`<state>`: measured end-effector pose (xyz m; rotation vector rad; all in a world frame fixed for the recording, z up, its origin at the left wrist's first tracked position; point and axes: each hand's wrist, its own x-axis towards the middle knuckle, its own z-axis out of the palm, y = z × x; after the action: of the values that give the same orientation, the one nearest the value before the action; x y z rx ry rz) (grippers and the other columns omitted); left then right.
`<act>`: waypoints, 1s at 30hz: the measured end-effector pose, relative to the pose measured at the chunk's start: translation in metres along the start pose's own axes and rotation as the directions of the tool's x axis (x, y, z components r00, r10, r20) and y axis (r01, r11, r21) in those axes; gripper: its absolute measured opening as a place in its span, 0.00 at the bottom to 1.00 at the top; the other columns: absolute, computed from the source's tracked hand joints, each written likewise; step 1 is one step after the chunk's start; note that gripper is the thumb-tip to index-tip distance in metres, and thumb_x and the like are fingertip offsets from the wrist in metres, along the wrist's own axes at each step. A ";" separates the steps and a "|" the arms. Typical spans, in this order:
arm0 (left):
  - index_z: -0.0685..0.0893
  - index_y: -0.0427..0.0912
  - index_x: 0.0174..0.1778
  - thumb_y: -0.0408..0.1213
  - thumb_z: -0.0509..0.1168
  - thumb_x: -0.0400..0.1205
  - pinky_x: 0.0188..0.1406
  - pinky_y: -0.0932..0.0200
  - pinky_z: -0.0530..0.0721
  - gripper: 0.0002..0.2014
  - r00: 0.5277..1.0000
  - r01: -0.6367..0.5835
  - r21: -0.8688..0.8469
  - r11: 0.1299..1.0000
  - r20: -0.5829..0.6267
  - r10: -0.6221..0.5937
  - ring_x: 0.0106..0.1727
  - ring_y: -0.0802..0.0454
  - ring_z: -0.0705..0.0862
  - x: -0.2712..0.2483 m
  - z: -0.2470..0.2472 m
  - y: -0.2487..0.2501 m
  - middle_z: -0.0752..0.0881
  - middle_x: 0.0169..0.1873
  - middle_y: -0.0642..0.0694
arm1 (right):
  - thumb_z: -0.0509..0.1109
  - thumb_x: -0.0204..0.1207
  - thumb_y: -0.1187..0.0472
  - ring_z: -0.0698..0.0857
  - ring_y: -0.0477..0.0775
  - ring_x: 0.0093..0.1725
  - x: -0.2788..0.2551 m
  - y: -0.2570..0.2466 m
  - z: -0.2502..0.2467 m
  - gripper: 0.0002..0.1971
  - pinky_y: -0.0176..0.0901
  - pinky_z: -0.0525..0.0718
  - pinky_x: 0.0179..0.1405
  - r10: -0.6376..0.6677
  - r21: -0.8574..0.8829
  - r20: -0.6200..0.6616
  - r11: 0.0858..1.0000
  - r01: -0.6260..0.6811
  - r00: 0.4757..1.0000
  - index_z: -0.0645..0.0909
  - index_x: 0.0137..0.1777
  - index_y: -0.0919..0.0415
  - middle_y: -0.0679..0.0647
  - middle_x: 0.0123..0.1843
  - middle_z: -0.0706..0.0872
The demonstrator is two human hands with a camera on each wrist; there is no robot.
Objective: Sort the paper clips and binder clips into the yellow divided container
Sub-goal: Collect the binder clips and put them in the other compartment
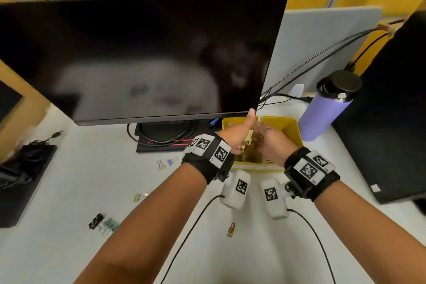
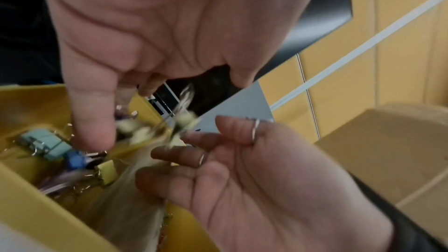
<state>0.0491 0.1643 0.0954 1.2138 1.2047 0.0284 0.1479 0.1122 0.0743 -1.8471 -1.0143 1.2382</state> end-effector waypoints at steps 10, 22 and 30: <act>0.82 0.40 0.61 0.37 0.61 0.82 0.54 0.62 0.75 0.13 0.749 -0.396 0.385 0.834 -0.391 0.536 0.53 0.53 0.79 -0.066 -0.055 -0.117 0.83 0.60 0.40 | 0.63 0.74 0.76 0.84 0.59 0.48 -0.040 0.017 0.058 0.14 0.44 0.81 0.48 -0.518 -0.334 0.133 0.779 0.530 0.845 0.81 0.55 0.64 0.64 0.50 0.86; 0.47 0.55 0.80 0.78 0.49 0.62 0.81 0.35 0.48 0.53 0.719 0.412 0.375 0.830 -0.694 -0.043 0.82 0.34 0.39 -0.110 -0.147 -0.295 0.44 0.82 0.38 | 0.68 0.69 0.37 0.44 0.72 0.81 -0.001 0.035 0.182 0.45 0.68 0.55 0.79 -0.016 -0.769 0.409 0.533 0.354 0.912 0.44 0.79 0.44 0.60 0.84 0.42; 0.40 0.56 0.80 0.76 0.54 0.61 0.80 0.37 0.52 0.55 0.879 0.198 0.687 0.699 -0.441 0.184 0.83 0.37 0.41 -0.072 -0.116 -0.272 0.41 0.82 0.41 | 0.63 0.77 0.45 0.40 0.81 0.78 -0.006 0.043 0.204 0.32 0.72 0.47 0.78 -0.023 -0.780 0.526 0.385 0.493 0.850 0.54 0.78 0.42 0.57 0.84 0.45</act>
<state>-0.2147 0.0865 -0.0338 1.9798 1.7498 -0.1800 -0.0365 0.1103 -0.0237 -1.9753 -2.5603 0.9389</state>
